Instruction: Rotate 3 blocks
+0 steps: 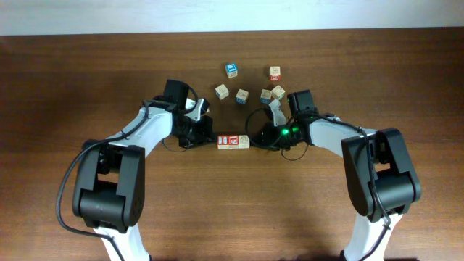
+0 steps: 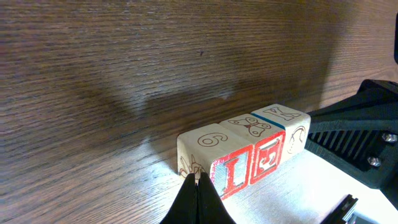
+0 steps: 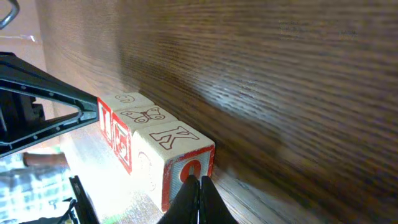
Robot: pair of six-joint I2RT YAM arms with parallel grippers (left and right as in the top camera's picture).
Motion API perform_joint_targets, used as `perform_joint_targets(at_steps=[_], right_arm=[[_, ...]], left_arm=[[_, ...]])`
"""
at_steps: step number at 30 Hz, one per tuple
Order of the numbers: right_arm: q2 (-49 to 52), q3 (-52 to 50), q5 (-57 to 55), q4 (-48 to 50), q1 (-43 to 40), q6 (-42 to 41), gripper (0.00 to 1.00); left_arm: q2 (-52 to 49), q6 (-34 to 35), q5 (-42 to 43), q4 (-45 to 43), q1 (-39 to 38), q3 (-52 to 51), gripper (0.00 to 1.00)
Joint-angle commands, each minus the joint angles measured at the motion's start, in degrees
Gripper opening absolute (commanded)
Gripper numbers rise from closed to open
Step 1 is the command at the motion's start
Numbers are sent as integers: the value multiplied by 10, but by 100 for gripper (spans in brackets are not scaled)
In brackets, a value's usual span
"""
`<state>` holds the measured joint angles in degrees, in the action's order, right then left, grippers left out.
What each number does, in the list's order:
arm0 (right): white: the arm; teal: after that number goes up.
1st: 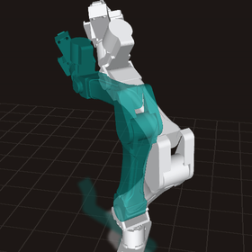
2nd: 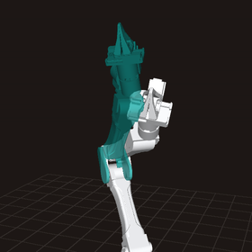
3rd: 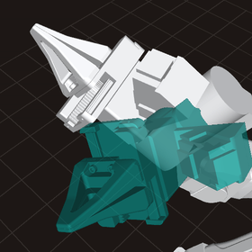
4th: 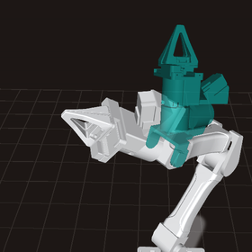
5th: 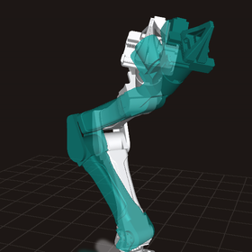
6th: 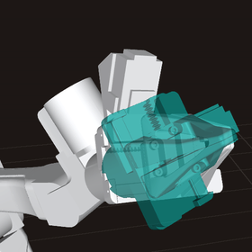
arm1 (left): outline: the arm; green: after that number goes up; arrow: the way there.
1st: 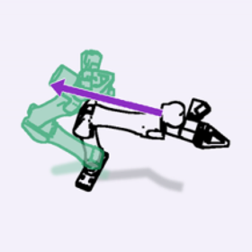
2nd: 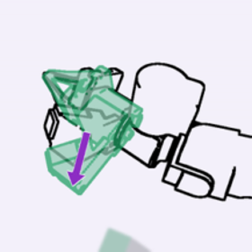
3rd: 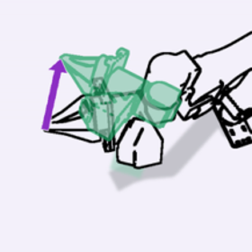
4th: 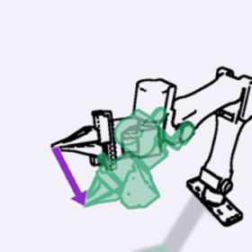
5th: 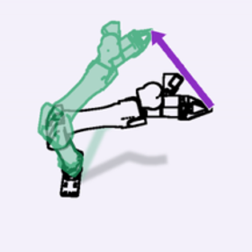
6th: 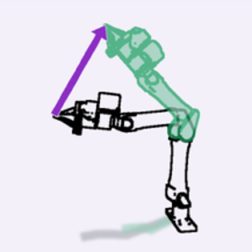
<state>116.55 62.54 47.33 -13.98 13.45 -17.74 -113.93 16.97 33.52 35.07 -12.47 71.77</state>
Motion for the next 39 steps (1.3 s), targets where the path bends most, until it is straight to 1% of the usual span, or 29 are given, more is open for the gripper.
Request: perform_joint_targets(at_steps=[1, 9, 16, 23, 31, 39], right_arm=[[3, -6, 45, 6, 9, 10, 4], [-20, -5, 39, 8, 31, 10, 4], [-33, -5, 34, 5, 32, 10, 4], [-62, -5, 0, 3, 61, 7, 4], [-64, 2, 0, 3, 65, 3, 4], [-68, 30, -21, -3, 96, -12, 4]], left_arm=[[-6, 4, 13, -1, -2, -5, 0], [-6, 4, 13, 0, -2, -5, 0], [-6, 4, 13, 1, -2, -5, 0], [-6, 4, 13, 1, -2, -5, 0], [-6, 4, 13, 1, -2, -5, 0], [-6, 4, 13, 2, -2, -5, 0]])
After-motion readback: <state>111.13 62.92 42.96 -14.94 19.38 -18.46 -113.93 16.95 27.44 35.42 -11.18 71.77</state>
